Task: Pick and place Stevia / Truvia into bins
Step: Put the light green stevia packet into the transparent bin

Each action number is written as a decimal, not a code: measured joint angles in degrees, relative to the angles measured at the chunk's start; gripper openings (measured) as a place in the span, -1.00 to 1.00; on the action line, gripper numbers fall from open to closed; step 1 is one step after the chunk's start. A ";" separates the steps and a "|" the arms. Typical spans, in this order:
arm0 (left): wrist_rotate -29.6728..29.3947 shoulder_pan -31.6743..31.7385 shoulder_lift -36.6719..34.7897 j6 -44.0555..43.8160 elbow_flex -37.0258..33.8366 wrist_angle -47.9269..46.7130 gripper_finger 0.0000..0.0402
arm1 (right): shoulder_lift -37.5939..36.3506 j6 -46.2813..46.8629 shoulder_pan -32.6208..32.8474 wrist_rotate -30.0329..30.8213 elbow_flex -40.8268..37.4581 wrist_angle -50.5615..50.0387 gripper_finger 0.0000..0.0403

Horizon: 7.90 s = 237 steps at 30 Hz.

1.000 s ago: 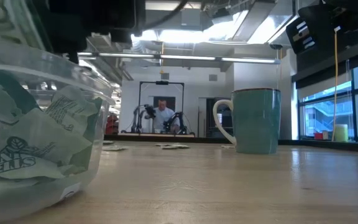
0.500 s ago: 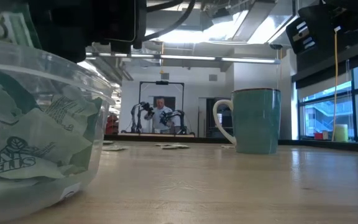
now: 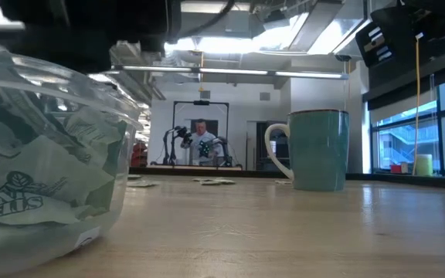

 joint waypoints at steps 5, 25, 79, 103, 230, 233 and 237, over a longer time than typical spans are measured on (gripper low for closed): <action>-0.39 1.32 -4.16 3.95 0.00 -2.73 -0.64 | 0.24 -0.04 0.00 0.00 0.00 -0.06 -0.33; -49.56 6.87 -8.47 40.97 0.00 -27.20 -0.46 | 2.92 -1.55 -0.02 0.00 0.02 0.12 -0.33; -30.54 15.97 -11.14 26.31 -8.97 -14.91 -0.97 | 2.93 0.11 -0.04 -0.01 0.02 0.11 -0.33; -14.74 -3.45 -9.58 -8.70 -6.60 9.00 -0.95 | 2.93 0.22 -0.02 0.00 0.02 0.50 -0.33; -27.85 30.93 -10.17 33.43 -11.85 -28.25 -0.92 | 2.93 -1.31 -0.04 0.46 0.00 0.83 -0.33; -27.95 26.57 -10.13 30.65 -11.87 -27.24 -0.92 | 2.93 -1.29 -0.04 0.46 0.00 0.83 -0.33; -28.13 20.61 -10.08 27.72 -11.91 -24.66 -0.92 | 2.93 -1.29 -0.04 0.46 0.00 0.81 -0.33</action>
